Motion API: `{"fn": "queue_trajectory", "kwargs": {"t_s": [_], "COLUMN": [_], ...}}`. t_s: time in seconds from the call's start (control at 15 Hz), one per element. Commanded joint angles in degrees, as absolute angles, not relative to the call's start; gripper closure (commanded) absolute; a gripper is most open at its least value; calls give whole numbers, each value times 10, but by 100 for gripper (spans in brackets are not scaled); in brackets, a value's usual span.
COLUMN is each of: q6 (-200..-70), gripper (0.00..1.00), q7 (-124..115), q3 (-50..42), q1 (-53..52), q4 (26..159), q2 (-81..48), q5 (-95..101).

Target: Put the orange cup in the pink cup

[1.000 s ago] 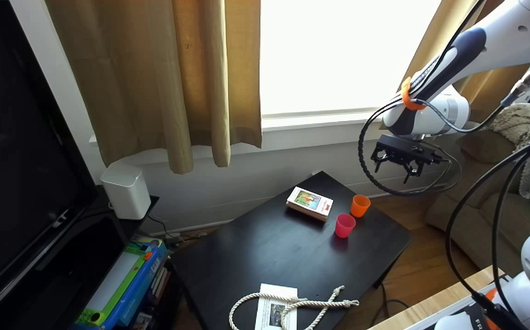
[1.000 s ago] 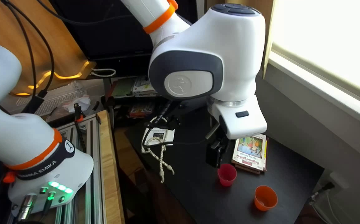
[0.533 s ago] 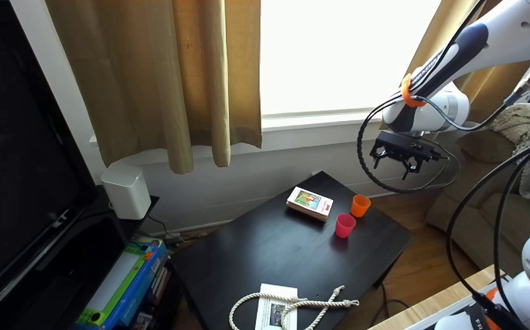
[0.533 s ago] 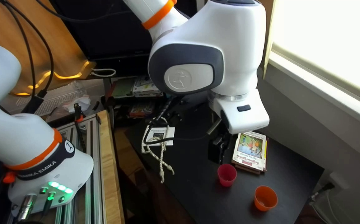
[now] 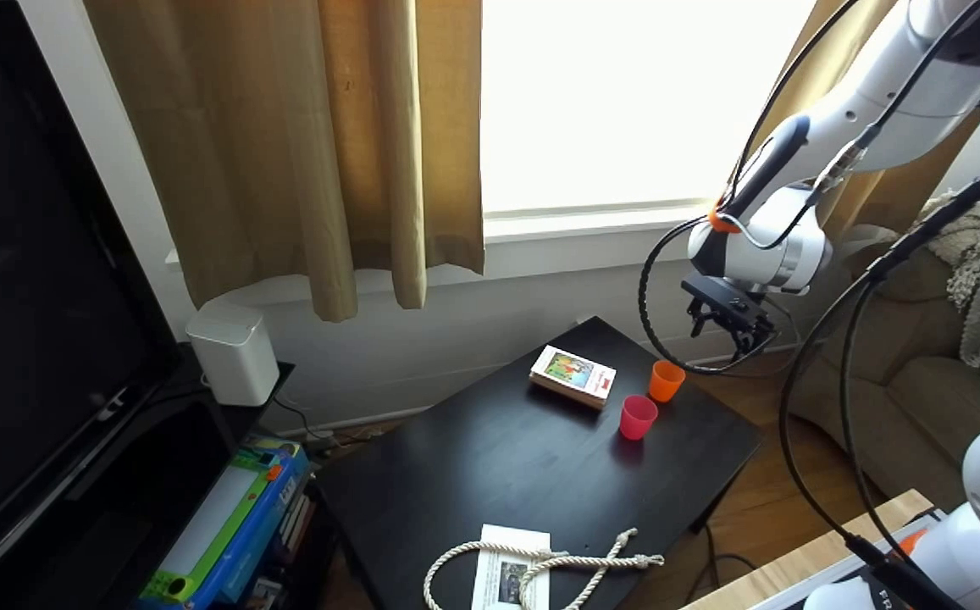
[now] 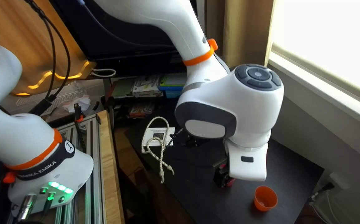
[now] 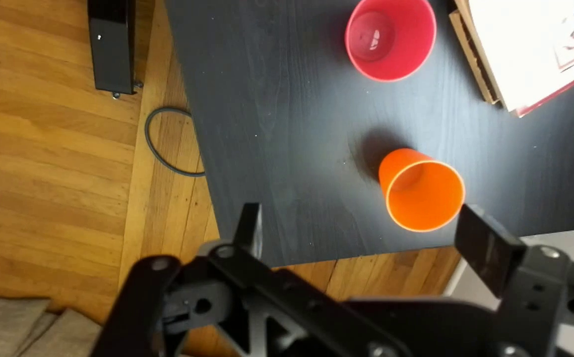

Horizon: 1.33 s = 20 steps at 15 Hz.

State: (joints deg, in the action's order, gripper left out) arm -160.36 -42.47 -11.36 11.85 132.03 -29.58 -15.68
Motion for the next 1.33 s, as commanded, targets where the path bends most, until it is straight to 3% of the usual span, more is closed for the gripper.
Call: {"fn": "queue_trajectory", "kwargs": {"t_s": [0.0,0.8,0.87,1.27], "q6": [-1630,-1622,-1628,-1624], "gripper": [0,0,0,0], "q7": [-436,-435,-446,-446], "q3": [-96,-64,-81,-78], "q1": [134,180,160,164], "q4": [1246,1050,1091,1053], "q2": [-398,-587,-553,-587], "q5": [-229,-290,-288,-286]}}
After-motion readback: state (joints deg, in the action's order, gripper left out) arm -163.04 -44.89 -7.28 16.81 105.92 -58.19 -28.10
